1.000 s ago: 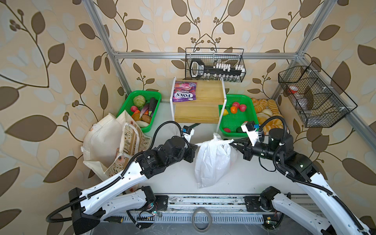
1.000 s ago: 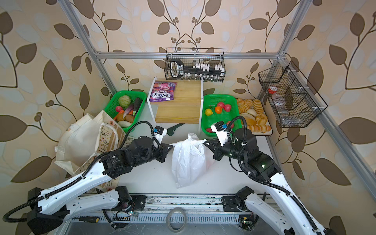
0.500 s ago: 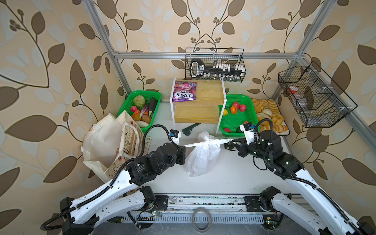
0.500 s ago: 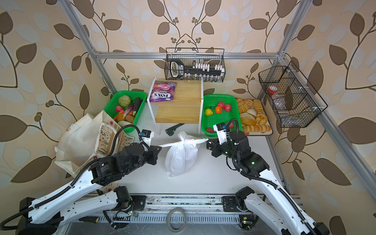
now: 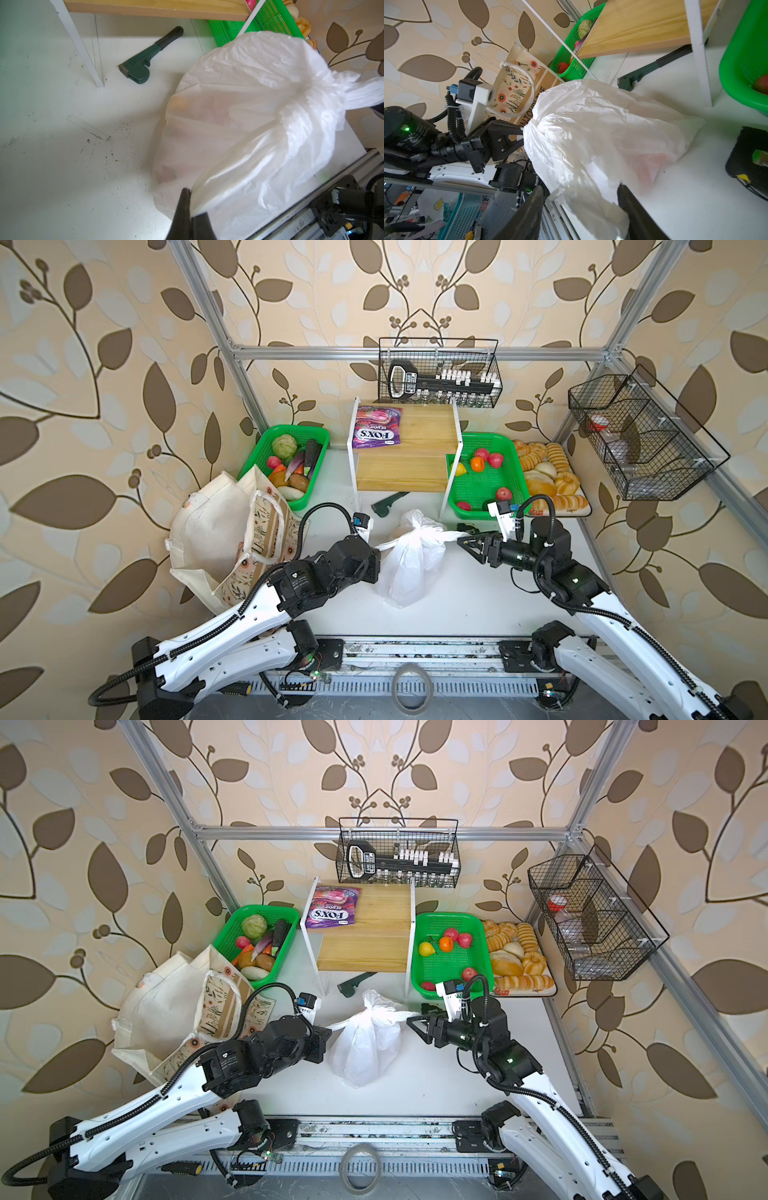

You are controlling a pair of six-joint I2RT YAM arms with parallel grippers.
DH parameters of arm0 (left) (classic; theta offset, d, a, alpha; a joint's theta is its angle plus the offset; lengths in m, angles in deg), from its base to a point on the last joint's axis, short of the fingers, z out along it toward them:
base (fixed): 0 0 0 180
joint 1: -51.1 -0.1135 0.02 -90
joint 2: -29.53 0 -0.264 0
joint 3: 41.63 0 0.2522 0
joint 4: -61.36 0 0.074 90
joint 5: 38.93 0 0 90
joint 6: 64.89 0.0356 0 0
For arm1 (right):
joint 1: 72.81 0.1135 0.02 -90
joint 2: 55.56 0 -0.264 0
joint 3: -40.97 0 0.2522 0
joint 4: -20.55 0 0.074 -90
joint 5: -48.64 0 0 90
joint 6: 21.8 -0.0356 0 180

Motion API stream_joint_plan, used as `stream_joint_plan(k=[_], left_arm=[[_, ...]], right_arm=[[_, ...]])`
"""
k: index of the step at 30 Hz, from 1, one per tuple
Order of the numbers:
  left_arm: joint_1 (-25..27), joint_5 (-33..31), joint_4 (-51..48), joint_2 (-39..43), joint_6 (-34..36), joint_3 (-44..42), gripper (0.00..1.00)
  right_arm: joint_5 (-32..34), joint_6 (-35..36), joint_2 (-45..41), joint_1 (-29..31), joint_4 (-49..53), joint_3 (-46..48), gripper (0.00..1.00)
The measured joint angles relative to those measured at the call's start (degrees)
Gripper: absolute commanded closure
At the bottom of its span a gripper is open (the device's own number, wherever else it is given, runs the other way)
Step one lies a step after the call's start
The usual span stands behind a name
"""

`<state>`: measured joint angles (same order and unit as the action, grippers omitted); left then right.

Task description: Place the mixed food into the grocery bags and tie them

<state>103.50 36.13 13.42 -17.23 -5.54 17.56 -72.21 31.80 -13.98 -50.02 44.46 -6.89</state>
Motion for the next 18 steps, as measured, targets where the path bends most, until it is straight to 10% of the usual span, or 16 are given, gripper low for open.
stream_joint_plan(k=[10,18], left_arm=[[0.0,1.1,1.0,-0.1,0.0,0.1,1.00],[0.0,1.2,1.1,-0.1,0.0,0.7,1.00]], right_arm=[[3.3,-25.7,1.6,2.1,-18.9,9.4,0.30],[3.2,-31.5,9.2,5.6,-28.1,9.0,0.65]])
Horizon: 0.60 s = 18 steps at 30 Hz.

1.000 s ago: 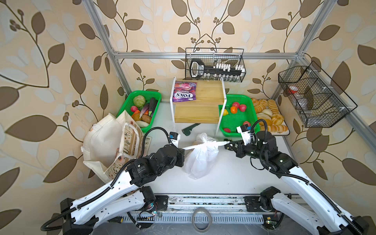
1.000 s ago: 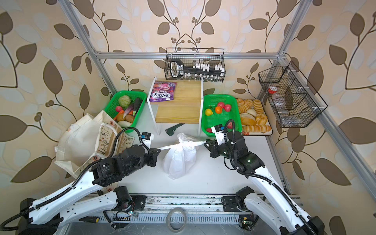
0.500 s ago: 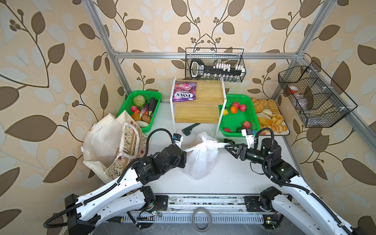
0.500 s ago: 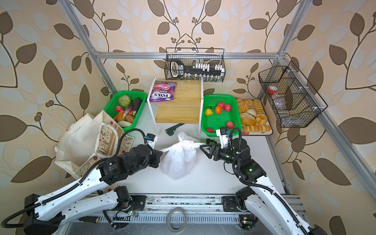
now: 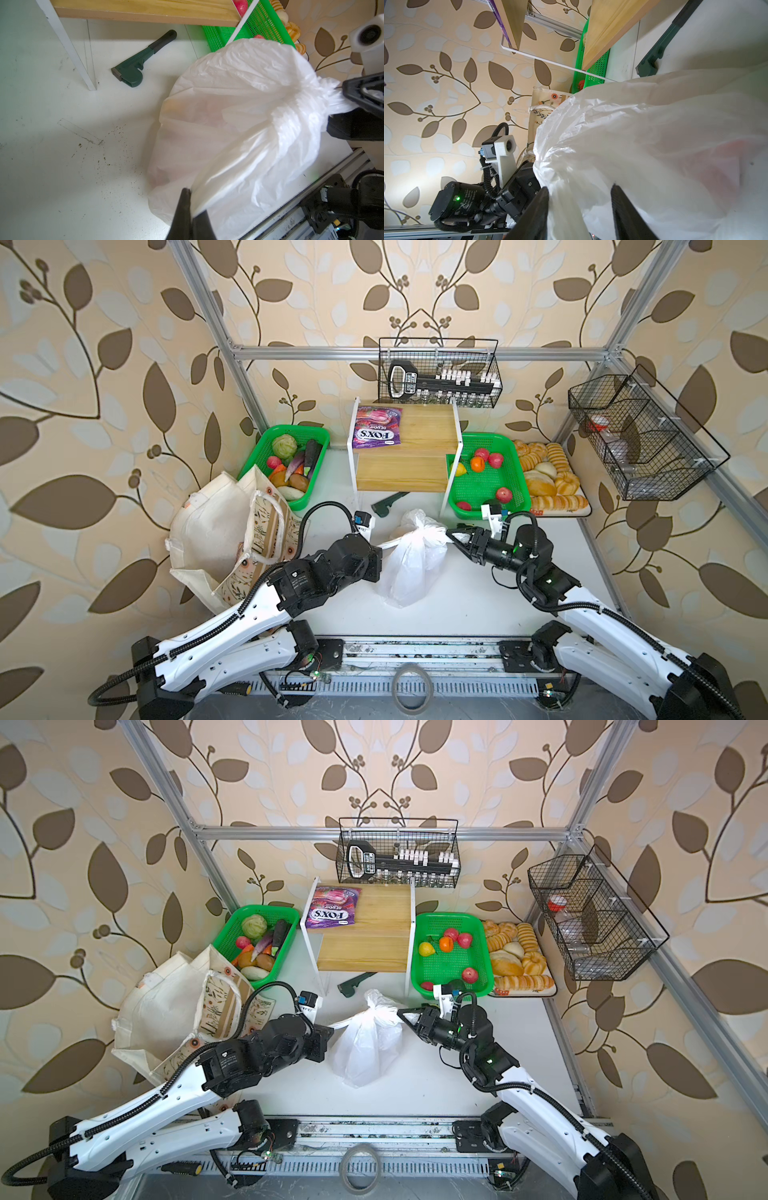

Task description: Place the mixed food into the grocery bags and tie them

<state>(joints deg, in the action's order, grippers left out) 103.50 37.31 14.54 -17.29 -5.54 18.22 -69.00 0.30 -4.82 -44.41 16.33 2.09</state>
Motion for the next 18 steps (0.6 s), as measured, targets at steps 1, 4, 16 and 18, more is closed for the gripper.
stream_joint_plan(k=[1,4,16,18], left_arm=[[0.0,0.0,0.0,0.0,0.0,0.0,1.00],[0.0,0.0,0.0,0.0,0.0,0.0,1.00],[0.0,-1.1,0.1,0.0,-0.3,0.1,1.00],[0.1,-1.9,0.0,0.0,-0.7,0.3,1.00]], right_arm=[[0.0,-0.3,0.2,0.0,-0.2,0.0,0.70],[0.7,-0.4,-0.1,0.1,-0.1,0.0,0.83],[5.9,8.5,-6.7,0.5,9.0,-2.5,1.00],[6.9,11.1,-7.4,0.6,11.7,-4.5,1.00]])
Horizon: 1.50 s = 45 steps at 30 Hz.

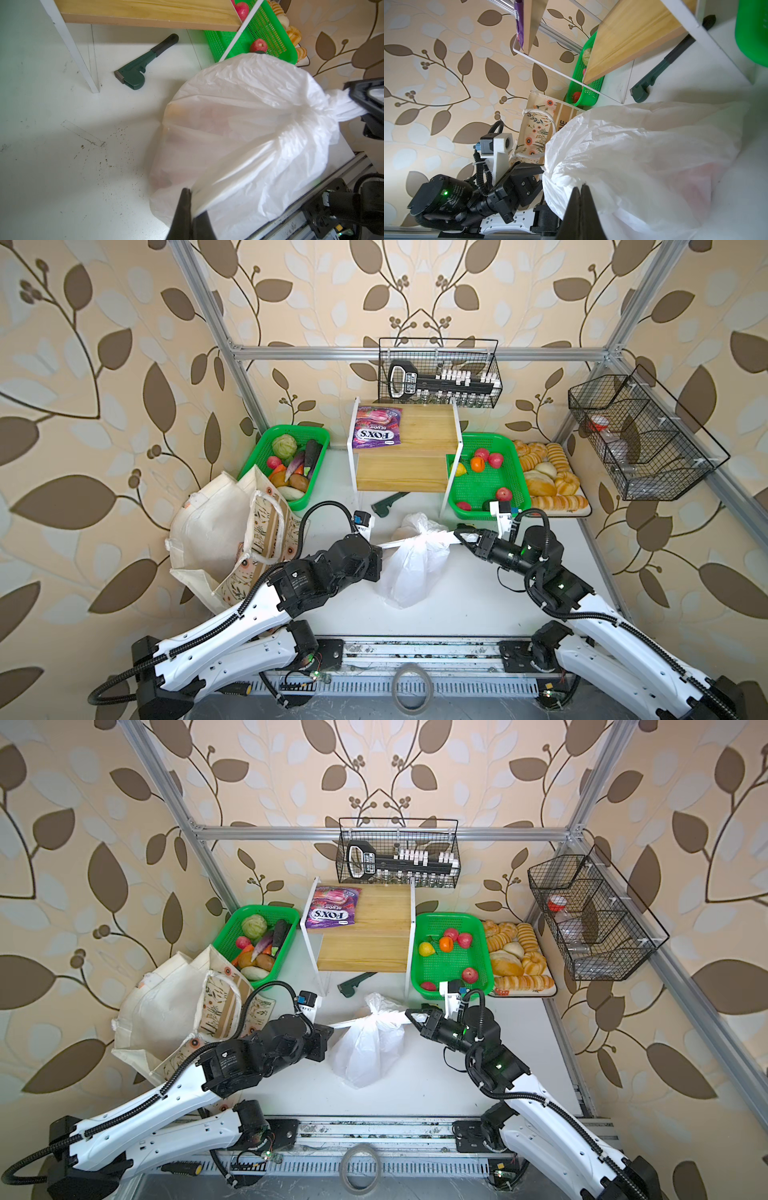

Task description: Place the mixed food into the grocery bags and tie them

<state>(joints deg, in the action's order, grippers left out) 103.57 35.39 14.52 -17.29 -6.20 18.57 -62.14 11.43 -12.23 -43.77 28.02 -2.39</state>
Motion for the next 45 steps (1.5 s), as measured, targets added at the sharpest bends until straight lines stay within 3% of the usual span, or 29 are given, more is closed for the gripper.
stream_joint_plan(k=[6,15,25,37,45], left_arm=[[-0.1,-1.4,-1.3,0.1,-2.0,-0.3,1.00],[-4.9,3.2,-2.3,5.8,-8.2,-11.2,1.00],[-5.7,1.8,-4.0,9.3,-8.0,-6.0,1.00],[-6.5,1.9,-3.4,2.3,-14.6,-12.2,1.00],[-9.2,-0.3,-4.3,5.2,-17.2,-8.5,1.00]], right_arm=[[2.9,5.0,0.5,-0.9,6.4,-1.5,1.00],[-0.3,3.6,4.2,-3.4,4.6,7.3,1.00],[0.2,5.8,1.7,-4.4,7.6,-1.7,1.00],[-1.1,2.5,8.3,-8.2,6.2,8.9,1.00],[-0.7,4.0,4.5,-9.1,9.3,0.9,1.00]])
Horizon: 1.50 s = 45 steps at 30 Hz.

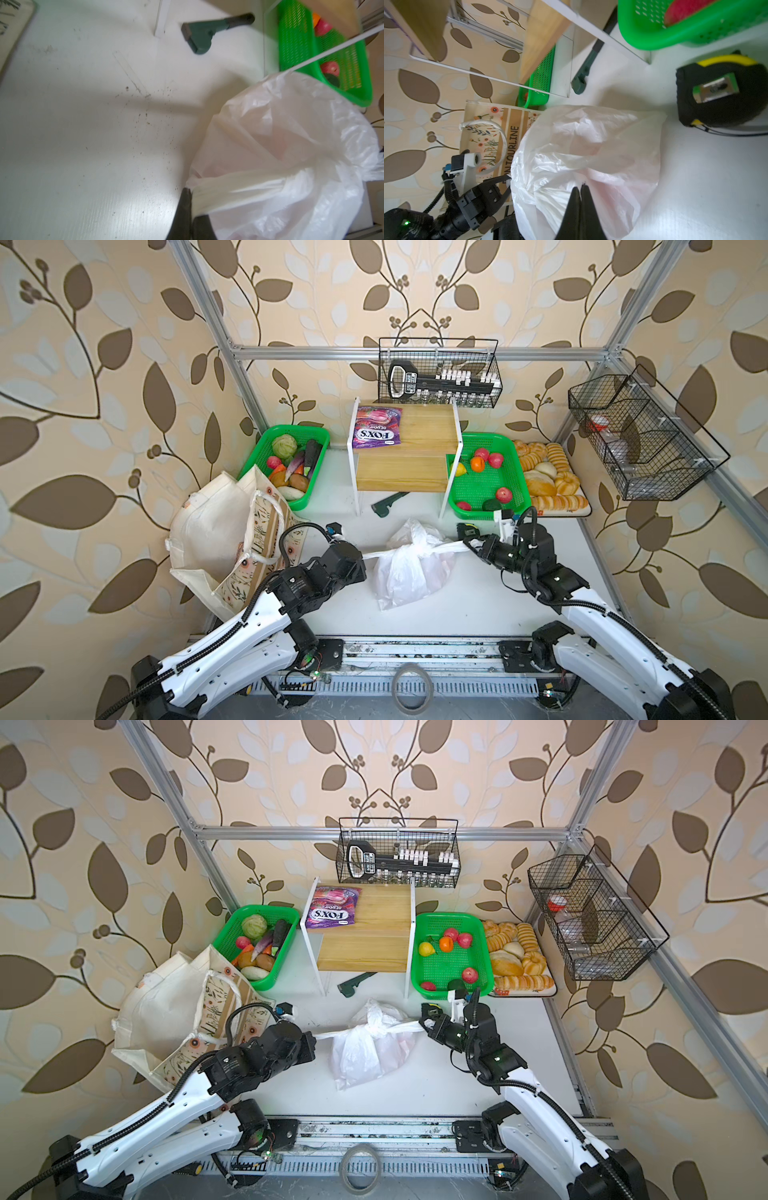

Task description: Place the mixed food into the grocery bags and tie them

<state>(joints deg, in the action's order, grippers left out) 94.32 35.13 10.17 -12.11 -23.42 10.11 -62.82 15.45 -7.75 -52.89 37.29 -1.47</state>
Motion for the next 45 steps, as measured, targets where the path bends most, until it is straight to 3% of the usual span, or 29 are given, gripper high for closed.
stream_joint_plan(k=[5,12,13,17,18,26,32,39,45], left_arm=[[-1.0,-0.5,0.6,-0.2,0.2,1.0,1.00],[-1.3,1.0,1.5,-2.7,-0.6,-2.6,1.00],[-1.3,1.4,1.5,-2.7,-0.6,-2.7,1.00],[-2.6,0.0,0.1,-2.0,0.3,-2.7,1.00],[-3.1,-0.8,-0.5,-1.8,0.6,-2.7,1.00],[-3.9,-2.6,-2.4,-2.0,2.8,-1.0,1.00],[-3.9,-2.5,-2.5,-2.3,3.5,-0.9,1.00],[-3.9,-2.3,-2.5,-2.3,3.7,-0.5,1.00],[-3.9,-2.1,-2.6,-2.3,4.1,0.1,1.00]], right_arm=[[0.0,2.1,0.3,-0.6,1.0,-3.2,1.00],[-2.2,-0.8,2.8,-1.3,-1.1,3.4,1.00],[-2.7,-1.3,2.7,-1.5,-1.4,3.8,0.95],[-4.6,-4.2,2.0,-4.0,-5.9,3.7,0.54],[-5.4,-5.1,2.0,-4.7,-7.0,3.6,0.49],[-10.3,-9.9,1.8,-6.2,-8.5,2.4,0.35],[-8.3,-12.2,-0.8,-5.9,-9.7,2.8,0.26],[-0.2,-11.8,1.8,5.1,-15.9,3.2,0.23],[8.3,-14.7,9.0,10.2,-24.2,6.0,0.23]])
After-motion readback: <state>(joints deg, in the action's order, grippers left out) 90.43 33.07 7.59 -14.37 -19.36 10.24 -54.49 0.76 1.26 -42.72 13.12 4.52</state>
